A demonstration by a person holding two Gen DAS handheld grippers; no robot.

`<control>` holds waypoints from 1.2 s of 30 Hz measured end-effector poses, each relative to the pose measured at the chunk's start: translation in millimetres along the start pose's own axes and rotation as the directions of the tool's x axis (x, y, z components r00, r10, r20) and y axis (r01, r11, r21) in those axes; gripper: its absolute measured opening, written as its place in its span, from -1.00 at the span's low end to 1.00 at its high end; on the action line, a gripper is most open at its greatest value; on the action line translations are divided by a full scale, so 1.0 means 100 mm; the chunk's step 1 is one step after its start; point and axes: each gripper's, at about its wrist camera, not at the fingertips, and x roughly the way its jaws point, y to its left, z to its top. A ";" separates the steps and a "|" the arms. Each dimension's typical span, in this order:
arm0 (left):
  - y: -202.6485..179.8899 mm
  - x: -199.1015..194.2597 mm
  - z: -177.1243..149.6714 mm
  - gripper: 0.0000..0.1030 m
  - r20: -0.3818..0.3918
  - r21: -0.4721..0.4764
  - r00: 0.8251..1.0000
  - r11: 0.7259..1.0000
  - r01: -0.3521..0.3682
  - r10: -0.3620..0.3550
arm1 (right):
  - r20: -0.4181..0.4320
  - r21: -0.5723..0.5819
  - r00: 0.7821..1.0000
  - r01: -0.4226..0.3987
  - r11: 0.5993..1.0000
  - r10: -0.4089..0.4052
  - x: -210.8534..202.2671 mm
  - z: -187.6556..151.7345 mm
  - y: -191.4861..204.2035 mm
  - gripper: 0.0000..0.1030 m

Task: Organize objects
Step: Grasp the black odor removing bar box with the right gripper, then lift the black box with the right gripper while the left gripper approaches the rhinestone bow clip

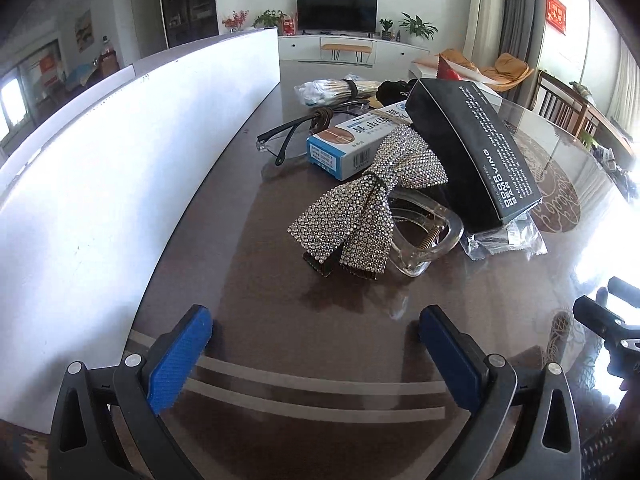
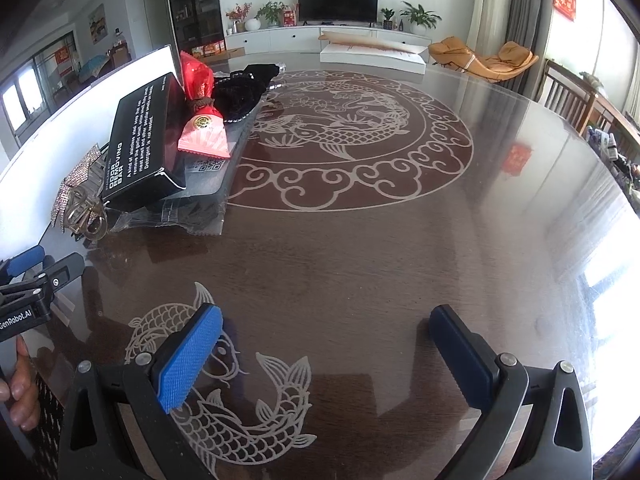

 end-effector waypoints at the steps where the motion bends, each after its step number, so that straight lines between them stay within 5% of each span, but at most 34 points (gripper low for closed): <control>1: 0.01 0.00 -0.01 1.00 -0.002 -0.002 1.000 1.000 0.000 0.000 | 0.025 -0.008 0.999 -0.035 0.999 0.035 -0.06 0.07 0.05 1.00; 5: 0.01 0.01 -0.01 1.00 0.000 -0.006 1.000 1.000 -0.001 0.001 | 0.097 -0.107 0.989 -0.103 0.989 0.113 -0.19 0.48 0.43 1.00; 12: 0.00 0.01 0.00 1.00 0.014 -0.004 1.000 1.000 0.000 0.000 | 0.016 -0.252 0.993 -0.110 0.962 0.118 0.29 0.97 1.07 0.96; 16: 0.00 0.00 0.00 1.00 0.019 -0.004 1.000 1.000 -0.001 0.001 | -0.025 -0.270 0.996 -0.092 0.958 0.089 0.44 0.98 1.15 0.41; 17: 0.00 0.01 0.01 1.00 0.019 -0.004 1.000 1.000 -0.001 0.001 | -0.023 -0.260 0.993 -0.118 0.958 0.116 0.39 0.97 1.12 0.14; 25: 0.00 0.01 0.01 1.00 0.020 -0.004 1.000 1.000 -0.001 0.001 | -0.026 -0.169 0.990 -0.143 0.975 0.141 0.01 0.66 0.75 0.14; 36: 0.00 -0.01 0.00 1.00 0.018 -0.002 1.000 1.000 -0.003 0.003 | -0.101 -0.055 0.994 -0.045 0.997 0.040 -0.25 -0.10 0.02 0.15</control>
